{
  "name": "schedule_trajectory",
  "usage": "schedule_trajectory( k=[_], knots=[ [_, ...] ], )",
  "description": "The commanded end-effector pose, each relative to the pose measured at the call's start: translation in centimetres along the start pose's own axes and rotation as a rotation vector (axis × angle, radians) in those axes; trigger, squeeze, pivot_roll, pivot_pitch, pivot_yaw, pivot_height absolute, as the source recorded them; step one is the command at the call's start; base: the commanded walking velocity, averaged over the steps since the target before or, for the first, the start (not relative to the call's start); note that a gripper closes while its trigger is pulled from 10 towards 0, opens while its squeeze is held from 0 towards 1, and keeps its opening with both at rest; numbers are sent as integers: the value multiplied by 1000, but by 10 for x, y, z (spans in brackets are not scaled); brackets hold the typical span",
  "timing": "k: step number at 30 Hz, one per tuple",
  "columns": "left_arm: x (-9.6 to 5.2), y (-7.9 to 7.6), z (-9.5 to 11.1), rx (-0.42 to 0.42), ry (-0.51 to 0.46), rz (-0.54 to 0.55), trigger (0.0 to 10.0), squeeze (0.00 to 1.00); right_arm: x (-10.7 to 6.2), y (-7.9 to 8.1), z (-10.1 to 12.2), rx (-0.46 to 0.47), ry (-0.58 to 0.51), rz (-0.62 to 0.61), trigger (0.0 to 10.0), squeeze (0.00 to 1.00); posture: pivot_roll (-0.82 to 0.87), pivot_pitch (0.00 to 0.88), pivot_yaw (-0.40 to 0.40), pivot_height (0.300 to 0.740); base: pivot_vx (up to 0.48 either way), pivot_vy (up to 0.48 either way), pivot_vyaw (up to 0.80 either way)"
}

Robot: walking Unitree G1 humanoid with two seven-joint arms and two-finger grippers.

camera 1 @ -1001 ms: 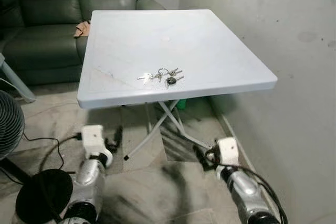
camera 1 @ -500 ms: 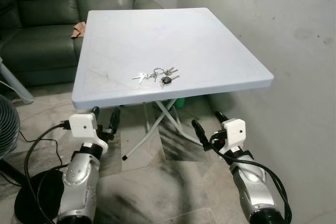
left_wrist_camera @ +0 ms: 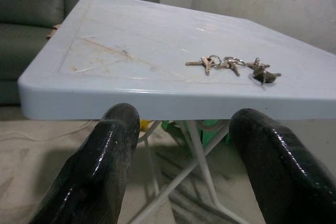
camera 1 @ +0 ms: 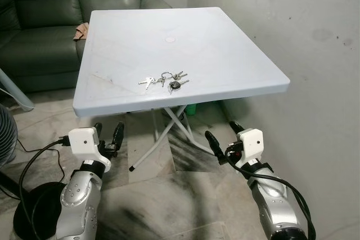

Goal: Hang keys on a hook

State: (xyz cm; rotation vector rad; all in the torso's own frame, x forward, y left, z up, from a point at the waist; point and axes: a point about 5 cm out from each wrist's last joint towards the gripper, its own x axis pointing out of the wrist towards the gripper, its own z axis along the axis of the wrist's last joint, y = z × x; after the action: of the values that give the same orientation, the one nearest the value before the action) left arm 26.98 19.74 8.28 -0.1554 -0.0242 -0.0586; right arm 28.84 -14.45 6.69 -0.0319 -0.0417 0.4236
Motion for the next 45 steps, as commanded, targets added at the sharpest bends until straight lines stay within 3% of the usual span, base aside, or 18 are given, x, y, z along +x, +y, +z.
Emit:
schedule_trajectory(
  k=[1, 4, 17, 45],
  knots=[
    [2, 1, 6, 4, -14, 7, 10000, 0, 2, 2, 4, -7, -7, 11, 10000, 0, -114, 0, -12, 740, 0, 0, 0],
    [1, -4, 6, 7, -1, -17, 10000, 0, 2, -1, 8, -55, 0, 17, 10000, 0, -110, 0, -18, 740, 0, 0, 0],
    [2, -7, 7, 5, 1, -23, 10000, 0, 3, -1, 7, -48, 9, 21, 10000, 0, -106, 0, -21, 740, 0, 0, 706],
    [2, -8, 9, -10, 1, -22, 10000, 0, 2, -1, 8, -26, 10, 30, 10000, 0, -100, 0, -28, 740, 257, 0, 0]
  ],
)
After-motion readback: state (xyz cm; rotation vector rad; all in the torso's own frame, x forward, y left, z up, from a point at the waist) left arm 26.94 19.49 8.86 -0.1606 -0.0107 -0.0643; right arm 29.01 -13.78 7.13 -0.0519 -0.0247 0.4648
